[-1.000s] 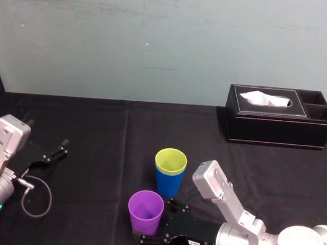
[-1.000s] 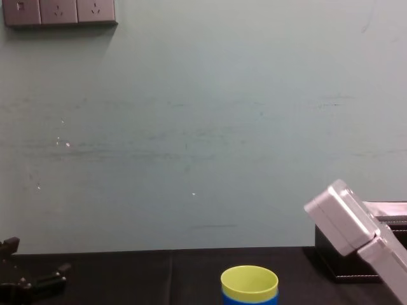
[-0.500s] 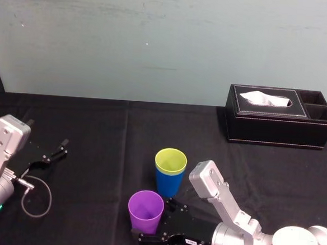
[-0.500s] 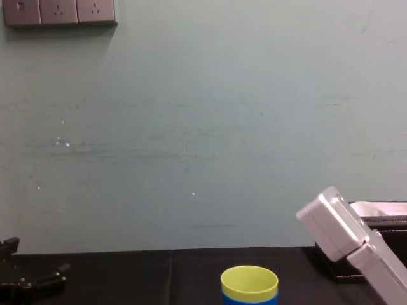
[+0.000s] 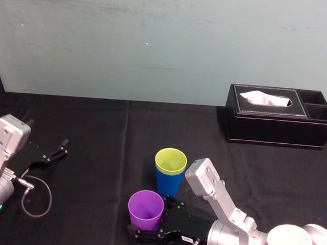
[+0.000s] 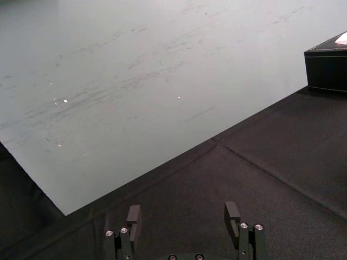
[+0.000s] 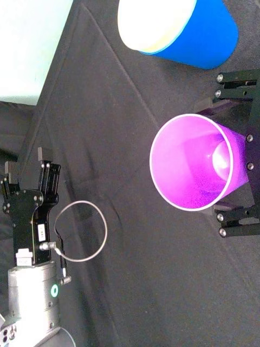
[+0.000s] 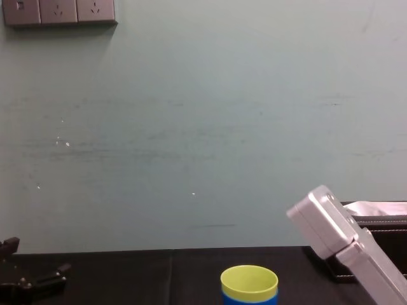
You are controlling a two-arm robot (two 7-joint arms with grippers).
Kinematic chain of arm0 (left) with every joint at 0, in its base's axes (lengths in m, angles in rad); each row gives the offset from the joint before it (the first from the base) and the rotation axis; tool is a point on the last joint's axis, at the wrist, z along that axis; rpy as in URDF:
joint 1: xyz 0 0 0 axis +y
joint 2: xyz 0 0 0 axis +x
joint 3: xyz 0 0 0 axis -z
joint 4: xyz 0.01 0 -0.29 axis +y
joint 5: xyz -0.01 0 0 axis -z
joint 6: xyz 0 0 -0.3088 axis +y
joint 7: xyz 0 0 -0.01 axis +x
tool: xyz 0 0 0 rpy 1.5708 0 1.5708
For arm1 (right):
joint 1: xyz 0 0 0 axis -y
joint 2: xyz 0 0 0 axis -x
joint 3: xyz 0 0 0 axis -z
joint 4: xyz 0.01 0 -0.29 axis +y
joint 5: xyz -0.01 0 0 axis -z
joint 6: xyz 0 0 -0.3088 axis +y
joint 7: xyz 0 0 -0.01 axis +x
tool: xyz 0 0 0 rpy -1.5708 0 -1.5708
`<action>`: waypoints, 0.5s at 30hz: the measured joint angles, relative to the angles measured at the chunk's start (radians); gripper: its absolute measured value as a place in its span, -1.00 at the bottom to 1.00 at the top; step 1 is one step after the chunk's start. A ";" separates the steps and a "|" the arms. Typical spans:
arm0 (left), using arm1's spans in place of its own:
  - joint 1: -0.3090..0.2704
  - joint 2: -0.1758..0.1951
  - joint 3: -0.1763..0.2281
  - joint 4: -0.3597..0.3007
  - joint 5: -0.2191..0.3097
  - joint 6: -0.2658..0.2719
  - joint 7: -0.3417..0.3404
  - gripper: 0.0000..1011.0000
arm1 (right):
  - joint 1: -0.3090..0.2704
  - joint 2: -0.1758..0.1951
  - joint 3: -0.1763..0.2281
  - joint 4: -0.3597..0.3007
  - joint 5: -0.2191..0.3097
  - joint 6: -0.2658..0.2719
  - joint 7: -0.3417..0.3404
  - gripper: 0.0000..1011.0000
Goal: Stack the three plastic cups sequentially using one hand.
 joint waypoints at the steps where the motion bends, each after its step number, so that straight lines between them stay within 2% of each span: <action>1: 0.000 0.000 0.000 0.000 0.000 0.000 0.000 0.98 | 0.000 -0.001 0.000 0.001 -0.001 0.000 0.000 0.98; 15: 0.000 0.000 0.000 0.000 0.000 0.000 0.000 0.98 | 0.003 -0.013 0.002 0.012 -0.010 0.005 -0.005 0.98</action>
